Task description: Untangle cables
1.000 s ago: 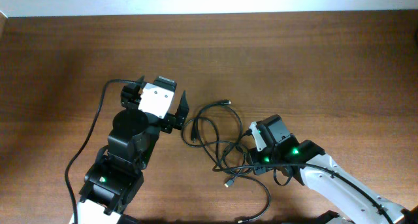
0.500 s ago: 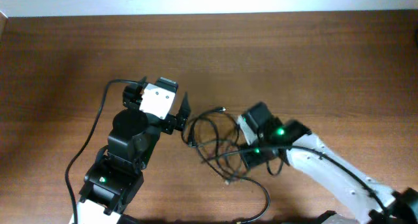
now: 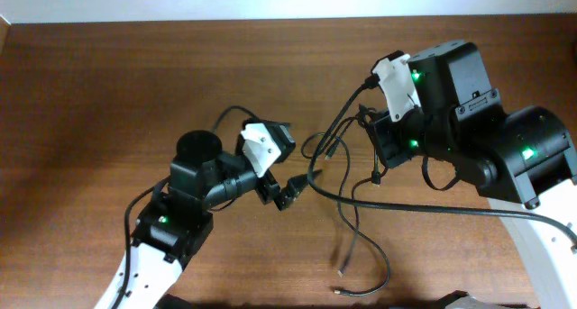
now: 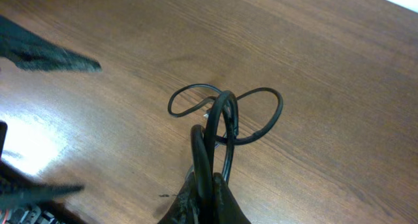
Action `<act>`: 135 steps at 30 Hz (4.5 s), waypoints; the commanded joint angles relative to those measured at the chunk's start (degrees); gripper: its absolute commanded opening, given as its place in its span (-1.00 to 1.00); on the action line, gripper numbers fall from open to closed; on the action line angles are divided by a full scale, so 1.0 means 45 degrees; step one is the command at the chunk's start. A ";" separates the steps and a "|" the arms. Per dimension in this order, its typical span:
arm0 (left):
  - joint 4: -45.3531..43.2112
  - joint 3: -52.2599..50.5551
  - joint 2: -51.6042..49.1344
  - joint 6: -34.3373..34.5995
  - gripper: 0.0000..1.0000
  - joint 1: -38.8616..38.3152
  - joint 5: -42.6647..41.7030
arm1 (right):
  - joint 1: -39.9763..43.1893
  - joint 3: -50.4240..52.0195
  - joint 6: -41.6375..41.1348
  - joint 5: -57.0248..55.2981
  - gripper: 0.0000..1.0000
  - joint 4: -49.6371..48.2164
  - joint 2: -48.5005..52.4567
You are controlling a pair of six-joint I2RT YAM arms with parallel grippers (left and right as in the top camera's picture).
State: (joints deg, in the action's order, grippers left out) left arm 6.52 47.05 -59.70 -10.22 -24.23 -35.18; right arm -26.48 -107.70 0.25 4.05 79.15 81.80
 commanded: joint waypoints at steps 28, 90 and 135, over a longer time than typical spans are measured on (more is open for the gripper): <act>-0.9855 0.0918 -0.5489 0.4799 -1.00 0.3730 -0.9554 | 0.0058 -0.4585 0.1321 0.2137 -0.92 0.3725 -0.0568; -0.0709 1.4343 -1.5650 0.7417 0.98 -0.4789 0.7766 | 0.1389 -0.4473 0.0845 0.1841 0.97 0.4036 -0.2769; 0.5595 0.4668 0.2948 0.0685 0.97 -0.0471 0.9530 | 0.2191 0.9034 0.7417 -0.0049 0.97 -0.4036 0.3347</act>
State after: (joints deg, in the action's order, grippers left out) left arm 30.68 68.23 -46.87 -7.81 -26.55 8.32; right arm -16.71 -66.96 33.85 17.26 62.43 96.71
